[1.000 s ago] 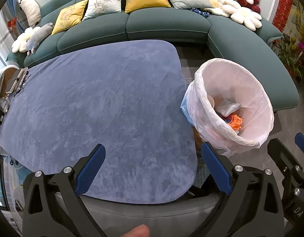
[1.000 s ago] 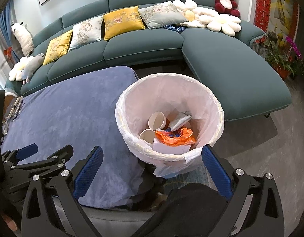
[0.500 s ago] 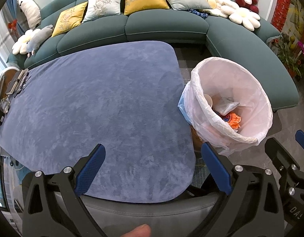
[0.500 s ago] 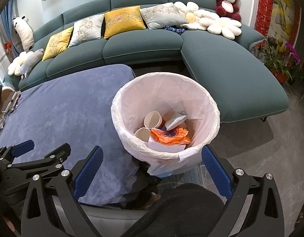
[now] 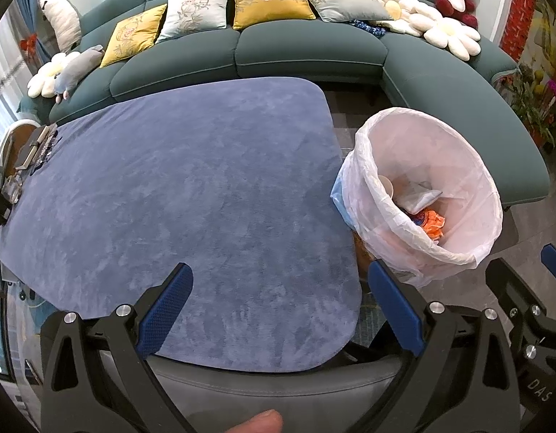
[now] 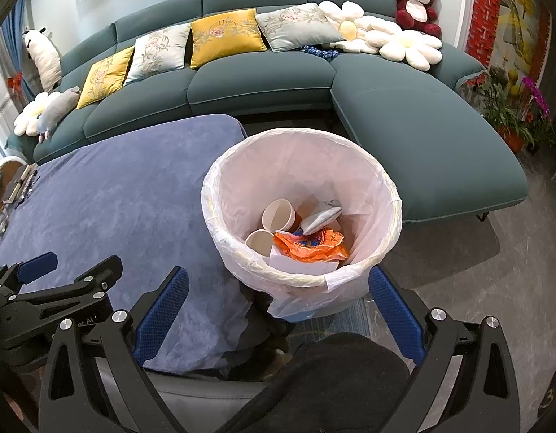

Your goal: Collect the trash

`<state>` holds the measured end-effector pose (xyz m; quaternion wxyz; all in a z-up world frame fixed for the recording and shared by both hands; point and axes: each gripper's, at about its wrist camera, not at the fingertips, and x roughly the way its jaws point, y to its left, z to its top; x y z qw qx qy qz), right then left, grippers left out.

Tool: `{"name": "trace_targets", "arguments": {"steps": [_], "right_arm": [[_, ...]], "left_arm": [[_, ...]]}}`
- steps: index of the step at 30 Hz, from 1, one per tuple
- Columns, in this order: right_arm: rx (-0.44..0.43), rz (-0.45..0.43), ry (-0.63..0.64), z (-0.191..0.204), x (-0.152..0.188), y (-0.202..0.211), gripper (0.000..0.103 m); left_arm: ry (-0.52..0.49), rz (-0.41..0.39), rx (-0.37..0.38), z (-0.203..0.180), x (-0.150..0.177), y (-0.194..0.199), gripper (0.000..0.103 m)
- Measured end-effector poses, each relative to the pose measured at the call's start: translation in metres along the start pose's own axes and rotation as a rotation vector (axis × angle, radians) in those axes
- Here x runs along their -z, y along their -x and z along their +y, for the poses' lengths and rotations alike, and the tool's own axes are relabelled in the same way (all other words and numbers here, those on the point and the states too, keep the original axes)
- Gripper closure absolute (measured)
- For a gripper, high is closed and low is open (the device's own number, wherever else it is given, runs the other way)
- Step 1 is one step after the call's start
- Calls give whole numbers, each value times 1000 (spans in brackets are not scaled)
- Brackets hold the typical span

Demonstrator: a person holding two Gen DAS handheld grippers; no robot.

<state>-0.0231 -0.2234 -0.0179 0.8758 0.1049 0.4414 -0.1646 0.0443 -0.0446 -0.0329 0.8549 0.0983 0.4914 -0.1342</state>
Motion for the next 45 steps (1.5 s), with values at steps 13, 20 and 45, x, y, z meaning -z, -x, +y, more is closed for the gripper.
{"name": "trace_targets", "arguments": {"steps": [13, 20, 45], "right_arm": [[1, -2, 1, -1, 1, -2, 7], [7, 2, -8, -4, 3, 0, 7], [15, 5, -11, -8, 7, 2, 7]], "left_arm": [[-25, -23, -15, -5, 3, 6, 10], [-24, -27, -35, -6, 4, 7, 10], [-15, -15, -39, -4, 5, 5, 10]]}}
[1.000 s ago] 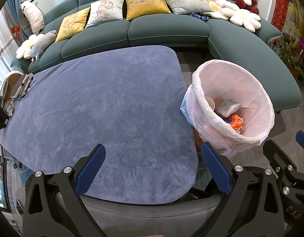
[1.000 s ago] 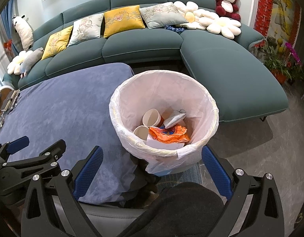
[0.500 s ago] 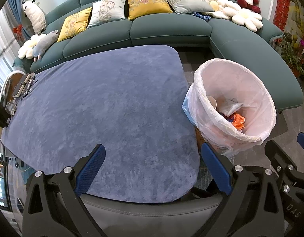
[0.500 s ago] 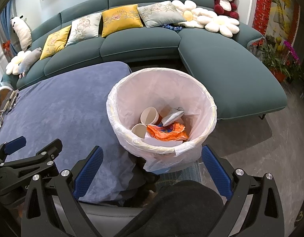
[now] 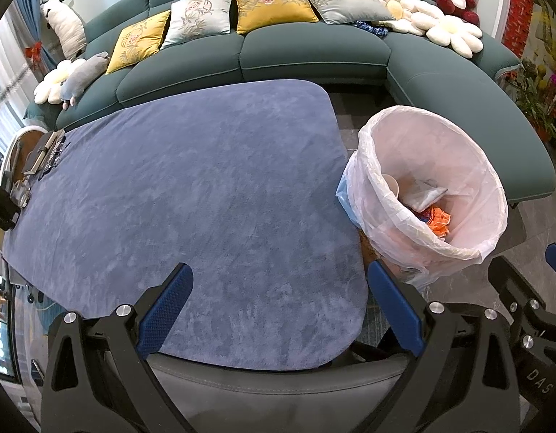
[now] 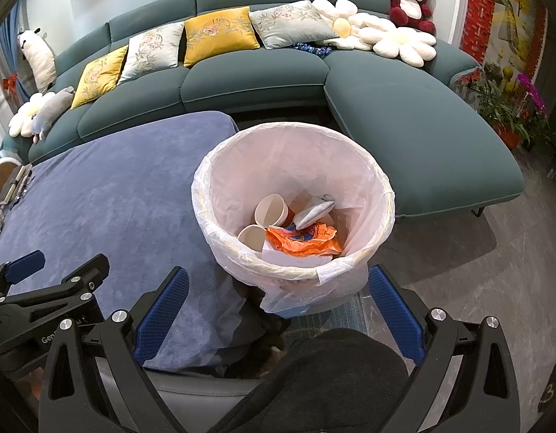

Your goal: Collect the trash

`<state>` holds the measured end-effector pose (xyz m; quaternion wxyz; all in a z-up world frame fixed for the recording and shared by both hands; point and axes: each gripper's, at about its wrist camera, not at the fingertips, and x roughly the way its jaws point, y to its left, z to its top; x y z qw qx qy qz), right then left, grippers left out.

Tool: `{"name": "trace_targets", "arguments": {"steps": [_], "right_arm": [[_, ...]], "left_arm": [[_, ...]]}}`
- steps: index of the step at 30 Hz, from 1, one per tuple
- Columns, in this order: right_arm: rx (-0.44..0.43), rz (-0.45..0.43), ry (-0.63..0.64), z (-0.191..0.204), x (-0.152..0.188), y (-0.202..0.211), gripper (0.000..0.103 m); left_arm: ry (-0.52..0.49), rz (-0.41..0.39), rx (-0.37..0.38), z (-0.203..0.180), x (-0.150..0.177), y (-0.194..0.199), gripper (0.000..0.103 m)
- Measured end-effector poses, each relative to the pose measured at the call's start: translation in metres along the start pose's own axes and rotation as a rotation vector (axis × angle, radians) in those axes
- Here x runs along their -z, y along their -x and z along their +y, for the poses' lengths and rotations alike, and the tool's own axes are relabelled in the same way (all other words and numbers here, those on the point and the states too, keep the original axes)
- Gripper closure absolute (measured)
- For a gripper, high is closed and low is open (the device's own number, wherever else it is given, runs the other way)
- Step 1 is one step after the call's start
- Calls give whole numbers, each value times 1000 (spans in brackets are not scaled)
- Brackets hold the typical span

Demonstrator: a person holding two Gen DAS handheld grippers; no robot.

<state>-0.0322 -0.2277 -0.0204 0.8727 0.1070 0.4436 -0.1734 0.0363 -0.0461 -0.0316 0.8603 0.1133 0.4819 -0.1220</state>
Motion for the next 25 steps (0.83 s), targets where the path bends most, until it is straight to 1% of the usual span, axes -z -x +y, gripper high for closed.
{"name": "trace_targets", "arguments": {"steps": [15, 25], "right_arm": [[1, 0, -1, -1, 0, 0, 7], [12, -4, -14, -10, 3, 4, 7]], "left_arm": [[-17, 0, 9, -2, 1, 0, 10], [-44, -21, 45, -10, -3, 3, 10]]}}
